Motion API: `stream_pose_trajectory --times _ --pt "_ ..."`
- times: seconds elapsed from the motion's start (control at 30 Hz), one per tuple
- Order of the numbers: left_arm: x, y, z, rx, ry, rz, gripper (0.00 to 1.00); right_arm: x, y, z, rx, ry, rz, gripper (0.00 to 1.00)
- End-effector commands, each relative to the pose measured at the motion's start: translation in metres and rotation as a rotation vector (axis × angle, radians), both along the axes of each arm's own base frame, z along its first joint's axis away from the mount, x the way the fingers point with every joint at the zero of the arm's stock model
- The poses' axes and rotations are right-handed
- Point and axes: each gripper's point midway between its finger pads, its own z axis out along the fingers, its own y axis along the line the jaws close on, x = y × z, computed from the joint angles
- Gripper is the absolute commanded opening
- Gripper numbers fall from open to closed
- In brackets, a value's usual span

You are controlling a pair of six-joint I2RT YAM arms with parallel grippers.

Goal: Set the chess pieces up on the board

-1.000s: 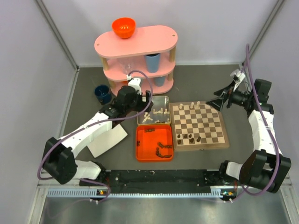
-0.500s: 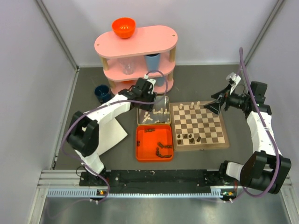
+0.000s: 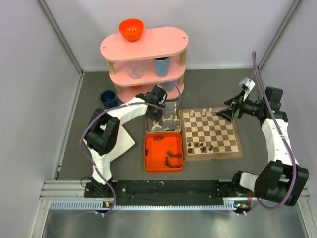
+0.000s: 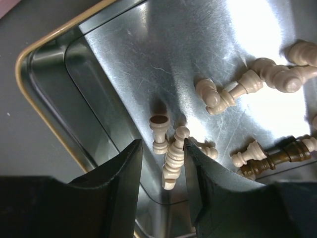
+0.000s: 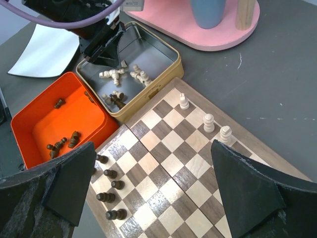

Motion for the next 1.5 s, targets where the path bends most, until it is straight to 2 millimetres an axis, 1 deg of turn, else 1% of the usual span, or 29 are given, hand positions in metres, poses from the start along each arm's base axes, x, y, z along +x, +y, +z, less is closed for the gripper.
stream_pose_trajectory --times 0.0,0.1,0.23,0.3,0.57,0.83,1.0,1.2,1.37,1.47 --pt "0.018 -0.002 0.007 0.003 -0.038 0.009 0.44 0.001 0.003 0.003 -0.014 -0.042 0.026 0.99" --pt "0.022 -0.003 0.001 0.007 -0.032 0.011 0.44 0.0 0.002 0.004 -0.015 -0.045 0.027 0.99" --pt "0.024 -0.002 -0.005 0.014 -0.021 0.013 0.41 0.0 0.002 0.003 -0.015 -0.043 0.027 0.99" --pt "0.023 -0.002 -0.008 0.014 -0.012 0.011 0.38 0.0 0.002 0.004 -0.017 -0.047 0.028 0.99" --pt "0.021 0.0 -0.015 0.018 0.003 0.014 0.34 0.0 0.002 0.004 -0.018 -0.046 0.029 0.99" --pt "0.018 0.003 -0.018 0.018 0.015 0.028 0.34 0.0 0.002 0.004 -0.02 -0.049 0.03 0.99" --pt "0.016 0.004 -0.018 0.009 0.021 0.032 0.32 -0.001 0.003 0.004 -0.018 -0.046 0.032 0.99" --pt "0.012 0.003 -0.021 0.002 0.039 0.042 0.36 -0.002 0.004 0.006 -0.018 -0.054 0.035 0.99" --pt "0.007 0.002 -0.026 -0.006 0.058 0.04 0.37 -0.002 0.003 0.007 -0.018 -0.057 0.035 0.99" --pt "0.008 0.002 -0.026 -0.008 0.057 0.045 0.34 -0.002 0.003 0.007 -0.018 -0.057 0.035 0.99"
